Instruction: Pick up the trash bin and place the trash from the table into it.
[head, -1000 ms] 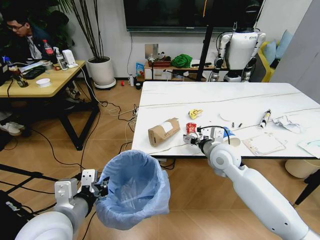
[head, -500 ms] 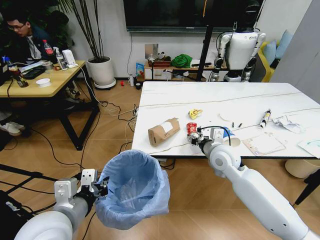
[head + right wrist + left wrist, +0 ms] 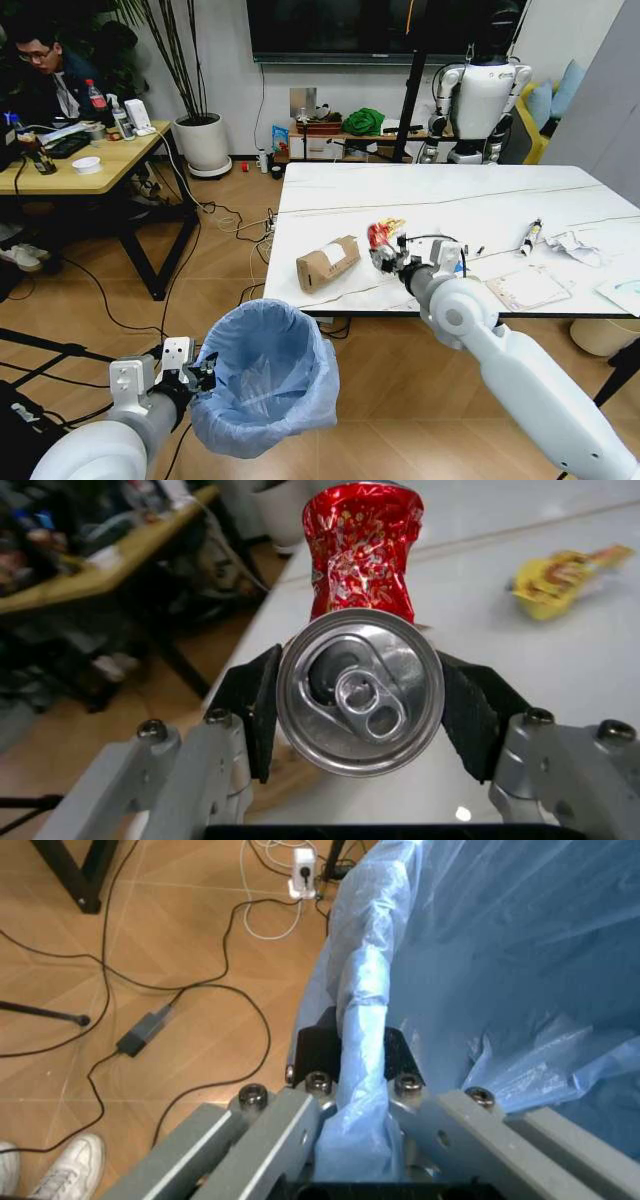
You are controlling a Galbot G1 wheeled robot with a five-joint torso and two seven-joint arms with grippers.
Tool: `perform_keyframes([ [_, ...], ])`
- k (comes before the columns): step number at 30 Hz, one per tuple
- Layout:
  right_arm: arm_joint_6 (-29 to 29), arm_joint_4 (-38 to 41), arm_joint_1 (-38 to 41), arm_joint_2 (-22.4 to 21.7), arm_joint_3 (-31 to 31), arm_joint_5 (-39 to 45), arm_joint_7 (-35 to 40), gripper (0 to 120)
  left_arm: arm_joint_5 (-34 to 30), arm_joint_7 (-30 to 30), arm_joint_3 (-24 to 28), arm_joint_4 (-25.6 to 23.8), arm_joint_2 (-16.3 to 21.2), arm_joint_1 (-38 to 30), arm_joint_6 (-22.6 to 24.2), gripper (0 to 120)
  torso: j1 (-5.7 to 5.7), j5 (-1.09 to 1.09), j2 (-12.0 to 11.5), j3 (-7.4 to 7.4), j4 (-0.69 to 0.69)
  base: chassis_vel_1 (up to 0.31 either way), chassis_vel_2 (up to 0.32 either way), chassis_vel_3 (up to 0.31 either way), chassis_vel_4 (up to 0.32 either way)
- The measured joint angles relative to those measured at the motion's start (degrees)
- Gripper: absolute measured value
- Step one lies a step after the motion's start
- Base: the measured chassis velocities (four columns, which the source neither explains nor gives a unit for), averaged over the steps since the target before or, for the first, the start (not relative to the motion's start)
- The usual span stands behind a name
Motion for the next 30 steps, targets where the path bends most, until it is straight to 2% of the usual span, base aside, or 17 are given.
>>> perform_keyframes([
  [3, 0.0, 6.9, -0.6, -1.2, 0.9, 5.5, -3.4, 47, -2.5, -1.6, 1.9, 0.0, 0.8, -1.5, 0.0, 0, 0.0, -0.01, 0.0, 0.0, 0.0, 0.0, 0.0, 0.0, 0.0],
  [11, -0.8, 14.6, -3.5, -3.1, 1.3, 14.1, -7.2, 47, -8.3, -6.0, 4.1, 1.0, 1.8, -3.5, 0.0, 0, 0.0, 0.0, 0.0, 0.0, 0.0, 0.0, 0.0, 0.0, 0.0],
  [13, -1.7, 16.3, -5.6, -3.8, 1.2, 14.3, -10.2, 47, -9.2, -7.0, 4.7, 1.6, 2.0, -4.1, 0.0, 0, 0.0, 0.0, 0.0, 0.0, -0.01, 0.0, 0.0, 0.0, 0.0],
  [21, -4.1, 20.8, -11.0, -5.2, 0.0, 14.0, -14.3, 47, -9.2, -7.8, 6.2, 2.8, 2.0, -5.1, 0.0, 0, -0.01, 0.0, 0.0, -0.01, 0.0, 0.0, 0.0, 0.0, 0.0],
  [30, -4.6, 21.1, -14.0, -6.7, -5.9, 8.8, -13.0, 47, -7.5, -7.6, 8.4, 3.3, 1.5, -5.5, 0.0, 0, -0.01, 0.0, 0.0, 0.0, 0.0, 0.0, 0.0, 0.0, 0.0],
])
